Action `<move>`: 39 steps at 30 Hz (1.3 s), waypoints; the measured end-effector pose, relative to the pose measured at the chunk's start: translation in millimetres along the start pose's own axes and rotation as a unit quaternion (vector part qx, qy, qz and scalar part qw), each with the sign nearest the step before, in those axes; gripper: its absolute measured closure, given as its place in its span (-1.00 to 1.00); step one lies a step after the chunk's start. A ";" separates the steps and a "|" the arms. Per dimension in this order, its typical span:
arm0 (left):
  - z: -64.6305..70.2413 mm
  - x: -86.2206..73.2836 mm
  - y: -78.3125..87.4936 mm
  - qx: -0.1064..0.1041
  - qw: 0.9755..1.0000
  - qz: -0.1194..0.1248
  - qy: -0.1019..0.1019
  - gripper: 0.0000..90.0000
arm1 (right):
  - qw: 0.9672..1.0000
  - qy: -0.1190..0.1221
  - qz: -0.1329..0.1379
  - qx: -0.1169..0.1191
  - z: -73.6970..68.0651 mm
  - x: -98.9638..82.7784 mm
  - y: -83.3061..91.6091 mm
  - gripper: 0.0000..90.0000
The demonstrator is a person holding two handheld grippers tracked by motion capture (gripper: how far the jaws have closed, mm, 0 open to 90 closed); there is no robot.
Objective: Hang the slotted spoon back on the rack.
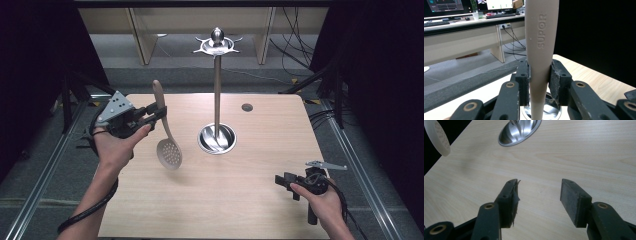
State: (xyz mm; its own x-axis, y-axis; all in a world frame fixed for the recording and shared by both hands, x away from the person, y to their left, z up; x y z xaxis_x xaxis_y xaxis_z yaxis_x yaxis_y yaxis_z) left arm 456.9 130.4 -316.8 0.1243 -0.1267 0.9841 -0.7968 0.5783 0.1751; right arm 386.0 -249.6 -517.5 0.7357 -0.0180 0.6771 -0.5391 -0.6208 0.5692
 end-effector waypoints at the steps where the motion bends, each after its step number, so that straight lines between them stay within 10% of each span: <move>1: 1.3 0.5 -1.3 0.002 1.000 0.000 -0.001 0.56 | 1.000 0.013 -0.001 -0.005 2.2 0.5 1.2 0.09; 39: 34.4 17.6 -34.6 0.036 0.999 0.004 0.018 0.56 | 1.000 0.010 0.003 -0.002 2.1 1.0 1.0 0.08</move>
State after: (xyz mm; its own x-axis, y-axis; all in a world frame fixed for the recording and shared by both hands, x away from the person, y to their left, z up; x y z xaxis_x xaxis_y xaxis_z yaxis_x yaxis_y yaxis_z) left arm 466.3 80.5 -306.5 0.1374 -0.0919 0.9862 -0.8379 0.5201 0.1652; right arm 387.0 -251.9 -517.3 0.7235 -0.0065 0.6903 -0.5455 -0.6182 0.5659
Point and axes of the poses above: each handheld gripper's, and its own axes: y roughly backward along the jaws, x roughly out of its top, z roughly to its right, the point moved 9 cm from there along -y, roughly forward along the jaws, and after that the axes turned 3 degrees about x, right-handed, at the moved point
